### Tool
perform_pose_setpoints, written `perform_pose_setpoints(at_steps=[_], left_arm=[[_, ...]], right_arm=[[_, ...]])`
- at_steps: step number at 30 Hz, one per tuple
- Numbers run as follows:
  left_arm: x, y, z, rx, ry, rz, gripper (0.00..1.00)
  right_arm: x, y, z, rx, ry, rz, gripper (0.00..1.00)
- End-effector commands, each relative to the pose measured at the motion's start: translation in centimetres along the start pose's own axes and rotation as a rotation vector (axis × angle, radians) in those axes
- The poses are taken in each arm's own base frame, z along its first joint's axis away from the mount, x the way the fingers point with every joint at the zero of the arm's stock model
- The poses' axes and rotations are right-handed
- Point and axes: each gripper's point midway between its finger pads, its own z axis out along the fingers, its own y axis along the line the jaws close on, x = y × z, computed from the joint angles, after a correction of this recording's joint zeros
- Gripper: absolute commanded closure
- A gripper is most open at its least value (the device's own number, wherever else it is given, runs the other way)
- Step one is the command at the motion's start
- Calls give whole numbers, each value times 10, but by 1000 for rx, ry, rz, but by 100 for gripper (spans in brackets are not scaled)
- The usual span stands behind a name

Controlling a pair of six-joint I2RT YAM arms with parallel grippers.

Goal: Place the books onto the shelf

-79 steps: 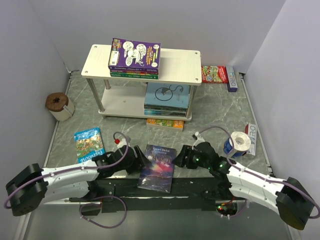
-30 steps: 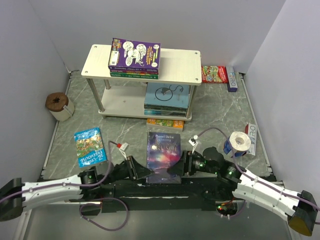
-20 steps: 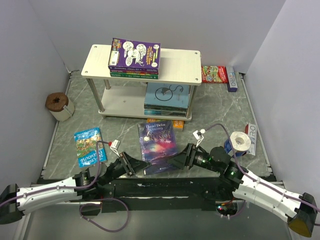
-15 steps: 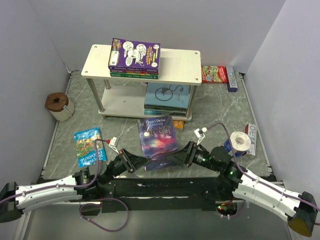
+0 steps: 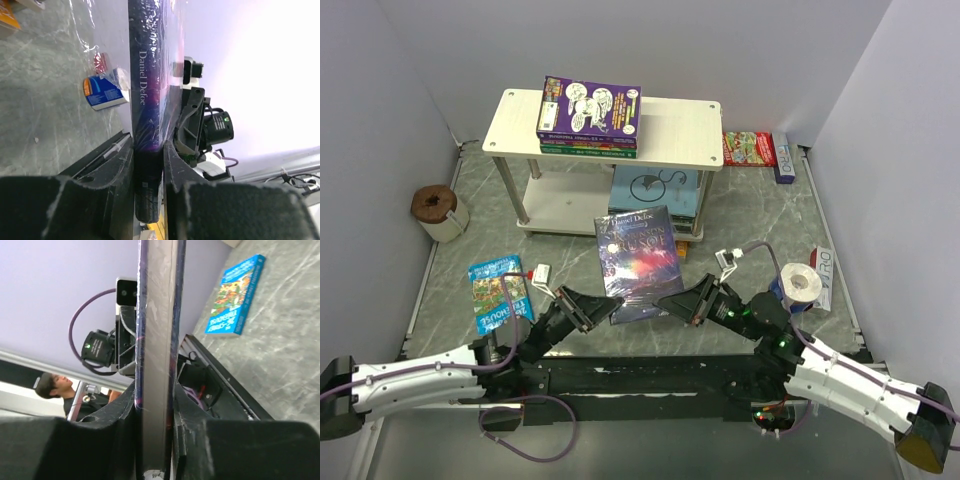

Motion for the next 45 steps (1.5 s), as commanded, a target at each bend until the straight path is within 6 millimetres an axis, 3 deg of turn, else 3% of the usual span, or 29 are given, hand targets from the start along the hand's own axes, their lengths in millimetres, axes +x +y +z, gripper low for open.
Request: perform_pose_setpoints(at_steps=[1,2,3,4,5,8,14,21,26,30,35,40,44,45], left_arm=[[-20,-18,-1,-16,-60,29,85],[-22,-16,-5,-28,-62,38,69],[-23,-11,-8,-43,-62,48,62],[-24,-7,-11,-49,-64,70,51],[-26,-4,-18,-43,-66,80,31],[-36,0,-31,-46,-95,87,3],[-40,-9,-44,6,-85,127,4],[-15,-7,-39,-1,41,180,4],[-19,-21,-38,59,21,190,1],[-25,-35,-43,121,1,202,12],[-20,-50,-49,210,25,205,43],[-8,-60,-53,279,87,209,63],[3,-63,-53,319,135,204,99],[7,-64,-54,330,155,205,99]], right_arm=[[-10,43,-6,-126,24,-126,100],[3,42,-11,-121,121,-127,100],[0,57,-13,-148,152,-149,100],[-9,54,-13,-126,157,-155,100],[4,56,-20,-145,281,-141,100],[-1,60,-26,-125,385,-124,100],[4,83,-36,-178,531,-185,100],[0,102,-41,-234,578,-226,100],[7,104,-51,-262,662,-212,100],[9,99,-56,-245,691,-199,100],[4,90,-55,-223,693,-188,100],[1,85,-53,-222,698,-181,100],[-3,79,-52,-209,701,-170,100],[-4,78,-52,-208,700,-169,100]])
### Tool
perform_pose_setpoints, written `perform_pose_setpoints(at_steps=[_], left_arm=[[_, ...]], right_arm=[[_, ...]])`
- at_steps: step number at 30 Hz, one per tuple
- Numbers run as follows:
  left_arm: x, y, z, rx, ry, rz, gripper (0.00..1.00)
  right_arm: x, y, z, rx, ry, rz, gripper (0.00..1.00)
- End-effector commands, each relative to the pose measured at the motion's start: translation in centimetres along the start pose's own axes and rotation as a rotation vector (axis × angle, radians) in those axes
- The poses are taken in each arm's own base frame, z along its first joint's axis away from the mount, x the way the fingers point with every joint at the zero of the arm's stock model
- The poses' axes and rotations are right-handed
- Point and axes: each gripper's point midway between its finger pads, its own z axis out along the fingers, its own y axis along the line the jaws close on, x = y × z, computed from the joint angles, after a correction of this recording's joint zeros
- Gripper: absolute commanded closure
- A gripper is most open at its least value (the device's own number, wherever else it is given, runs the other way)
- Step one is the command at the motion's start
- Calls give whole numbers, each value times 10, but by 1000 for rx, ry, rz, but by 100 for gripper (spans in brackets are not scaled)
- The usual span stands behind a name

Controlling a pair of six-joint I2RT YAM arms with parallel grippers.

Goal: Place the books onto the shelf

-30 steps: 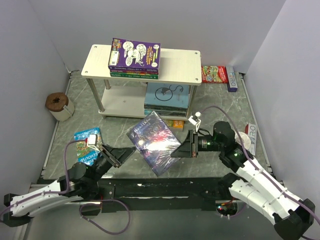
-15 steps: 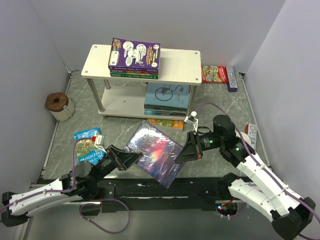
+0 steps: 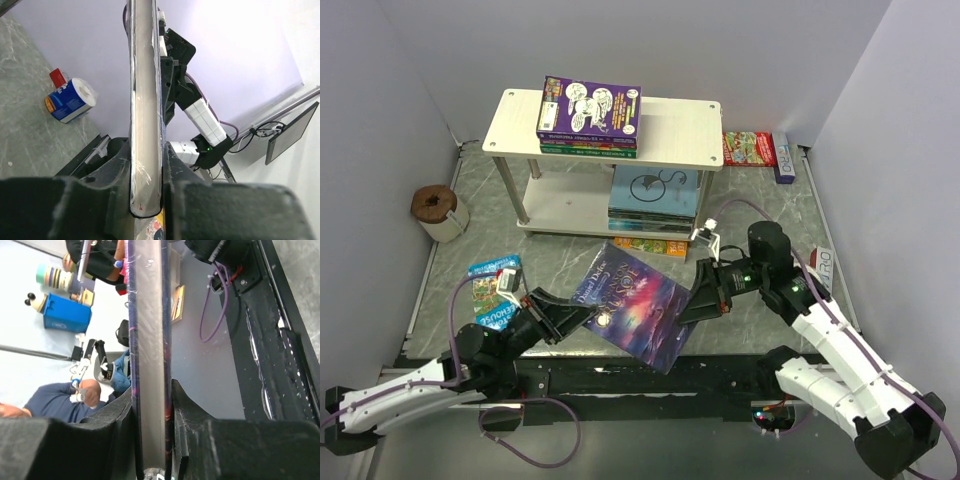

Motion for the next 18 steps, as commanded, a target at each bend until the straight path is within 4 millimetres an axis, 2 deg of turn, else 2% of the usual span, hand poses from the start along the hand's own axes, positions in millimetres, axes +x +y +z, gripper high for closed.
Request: perform_pose_setpoints(at_steps=[1,3,4,5,6,7,8,9,10,13,16,18], left_arm=[[20,-11,0,98,97,46,99],[21,-5,4,69,89,27,99],[17,-1,6,44,67,13,99],[16,7,7,11,51,0,99],[14,12,8,-13,29,-18,99],[7,26,10,-66,-26,-55,99],[5,34,10,-97,-51,-74,99],[0,40,11,-123,-88,-90,99],[-9,48,11,-155,-148,-117,99],[-32,56,15,-212,-277,-142,99],[-53,39,23,-179,-346,-133,99],[-65,39,27,-206,-379,-116,99]], right_arm=[[-14,22,-6,-44,0,-76,100],[-17,18,-6,-9,-11,-72,100],[-20,16,-6,16,-17,-70,85],[-34,12,-7,93,-70,-96,68],[-36,1,-10,190,-98,-74,54],[-44,-4,-15,268,-146,-95,34],[-55,-3,-21,336,-200,-121,30],[-68,-18,-32,465,-288,-101,25],[-73,-18,-40,519,-337,-114,13],[-94,-28,-68,707,-489,-107,8],[-106,-29,-88,799,-605,-126,8],[-107,-27,-101,838,-682,-133,8]])
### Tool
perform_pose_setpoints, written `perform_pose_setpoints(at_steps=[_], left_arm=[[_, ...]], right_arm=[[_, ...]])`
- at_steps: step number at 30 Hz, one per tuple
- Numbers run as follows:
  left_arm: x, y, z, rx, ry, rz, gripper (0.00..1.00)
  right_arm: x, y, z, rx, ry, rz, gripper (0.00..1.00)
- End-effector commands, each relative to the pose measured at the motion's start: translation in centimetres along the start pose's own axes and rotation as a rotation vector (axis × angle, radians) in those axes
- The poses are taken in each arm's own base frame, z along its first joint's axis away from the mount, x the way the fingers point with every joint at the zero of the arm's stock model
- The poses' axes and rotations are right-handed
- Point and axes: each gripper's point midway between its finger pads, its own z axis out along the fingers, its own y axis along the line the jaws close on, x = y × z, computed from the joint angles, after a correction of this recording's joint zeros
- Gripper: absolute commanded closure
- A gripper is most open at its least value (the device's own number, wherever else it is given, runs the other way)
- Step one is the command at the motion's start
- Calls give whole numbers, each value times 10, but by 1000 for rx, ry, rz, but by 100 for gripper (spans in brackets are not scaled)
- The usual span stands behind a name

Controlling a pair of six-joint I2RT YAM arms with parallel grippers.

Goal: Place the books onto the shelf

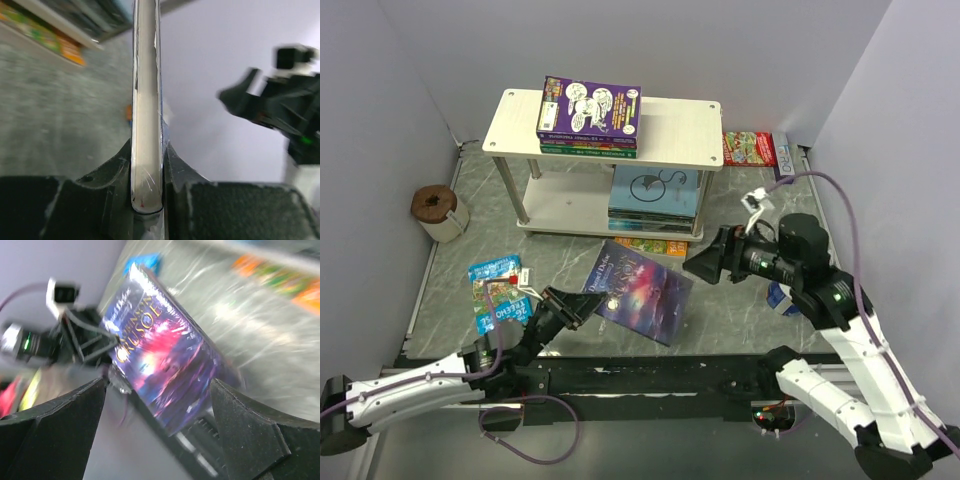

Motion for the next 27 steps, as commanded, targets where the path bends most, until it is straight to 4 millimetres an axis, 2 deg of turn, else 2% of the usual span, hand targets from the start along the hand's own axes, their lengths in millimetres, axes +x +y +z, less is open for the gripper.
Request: perform_pose_setpoints(at_steps=[1,6,12,13,15,16,18,19,20,21,22,23,24,25,27], left_arm=[[-63,-63,12,106,-231,-111,99],[-90,-81,23,182,-270,-98,99],[-111,-94,31,270,-290,-94,99],[-111,-90,36,255,-284,-91,99],[-118,-95,37,293,-298,-100,99],[-124,-89,43,281,-309,-96,99],[-132,-97,44,330,-315,-115,99],[-133,-88,52,317,-299,-109,99],[-136,-88,54,329,-297,-115,99],[-142,-99,52,385,-304,-134,99],[-139,-88,62,361,-277,-140,99],[-146,-88,65,370,-286,-149,99],[-150,-96,65,412,-291,-142,99],[-155,-87,72,394,-295,-142,99],[-158,-93,80,429,-281,-132,99]], right_arm=[[-43,-30,-27,244,-278,-4,8],[-50,-31,-44,258,-385,-28,11],[-43,-39,-42,279,-371,-28,11],[-41,-41,-41,285,-366,-24,11],[-41,-44,-42,292,-373,-23,11],[-40,-46,-40,297,-374,-22,11],[-41,-45,-42,296,-387,-27,11],[-41,-46,-41,297,-389,-30,12],[-41,-47,-41,300,-390,-30,12],[-42,-48,-41,303,-394,-30,12],[-42,-49,-41,305,-397,-33,12],[-43,-49,-41,309,-399,-31,12],[-44,-49,-43,312,-409,-32,12],[-46,-50,-44,316,-422,-35,12],[-46,-51,-46,318,-437,-38,12]])
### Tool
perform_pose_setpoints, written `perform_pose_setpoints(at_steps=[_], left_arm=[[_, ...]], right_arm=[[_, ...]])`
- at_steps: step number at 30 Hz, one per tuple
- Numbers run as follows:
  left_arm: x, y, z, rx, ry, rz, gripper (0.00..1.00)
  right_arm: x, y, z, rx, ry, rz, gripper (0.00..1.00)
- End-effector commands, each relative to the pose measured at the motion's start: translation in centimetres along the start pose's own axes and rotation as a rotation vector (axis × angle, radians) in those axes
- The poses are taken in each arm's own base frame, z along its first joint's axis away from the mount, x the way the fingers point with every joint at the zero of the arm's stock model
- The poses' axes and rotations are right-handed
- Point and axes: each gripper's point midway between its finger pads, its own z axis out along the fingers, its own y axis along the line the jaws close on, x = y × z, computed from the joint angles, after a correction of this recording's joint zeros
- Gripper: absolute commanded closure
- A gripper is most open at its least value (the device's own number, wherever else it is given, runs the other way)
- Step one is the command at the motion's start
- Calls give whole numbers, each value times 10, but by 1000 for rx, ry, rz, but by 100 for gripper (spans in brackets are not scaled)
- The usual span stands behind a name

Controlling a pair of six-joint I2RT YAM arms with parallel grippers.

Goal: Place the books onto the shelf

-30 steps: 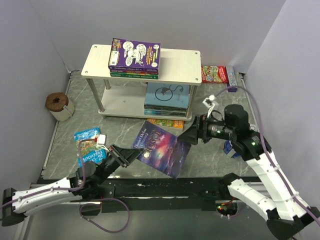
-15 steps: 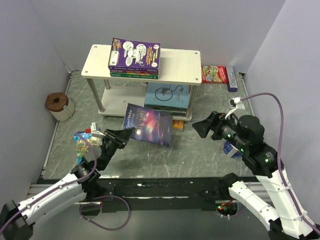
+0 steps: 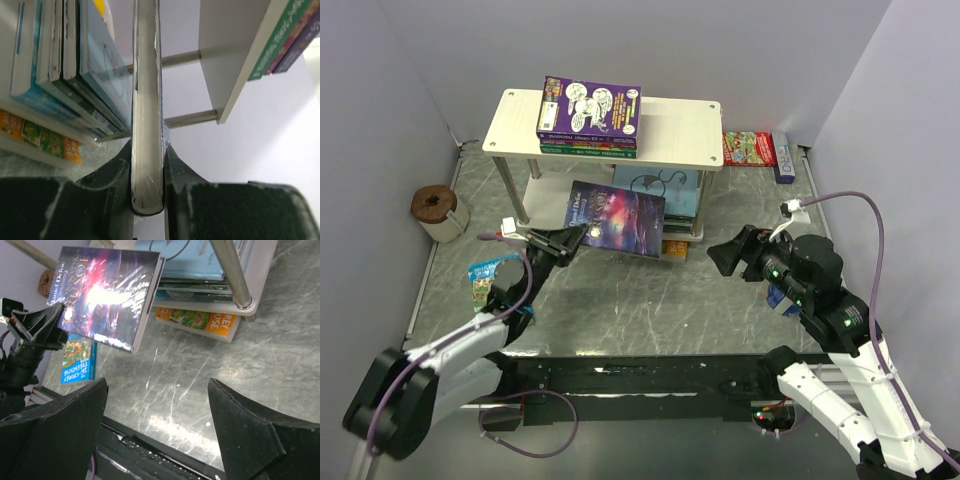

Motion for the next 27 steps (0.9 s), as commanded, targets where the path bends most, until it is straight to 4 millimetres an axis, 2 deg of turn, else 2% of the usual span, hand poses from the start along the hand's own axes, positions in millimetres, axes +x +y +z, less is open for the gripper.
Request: perform_pose_setpoints(at_steps=[1,2,3,5,8,9,11,13,14,15,17,18,23,27], left_arm=[[-19,-136,-1,491,13,-76,99],[-20,-145,1,521,24,-69,99],[-19,-145,6,523,31,-66,99],[-20,-156,11,554,41,-47,99],[-23,-153,29,524,37,-34,99],[-22,-145,38,500,38,-32,99],[-23,-141,49,483,39,-25,99],[-21,-125,64,439,43,-27,99],[-23,-126,68,449,38,-26,99],[-21,-115,76,426,40,-29,99],[-25,-115,83,442,26,-25,99],[-25,-103,90,418,23,-28,99],[-29,-97,111,435,12,-43,99],[-27,-81,126,404,18,-45,99]], right_arm=[[-25,4,-12,-14,-134,-14,12],[-27,4,-14,-17,-145,-17,12],[-28,3,-15,-12,-151,-17,12],[-29,2,-17,-9,-166,-21,12],[-27,0,-17,-4,-164,-16,13],[-28,-4,-16,15,-170,-15,12],[-27,-6,-15,23,-172,-13,13],[-27,-7,-15,30,-176,-12,13],[-27,-9,-15,37,-179,-11,13],[-27,-10,-15,40,-180,-13,13],[-29,-10,-17,44,-188,-15,13],[-31,-10,-17,47,-195,-16,13],[-35,-11,-20,55,-213,-24,13],[-34,-14,-18,67,-212,-25,13]])
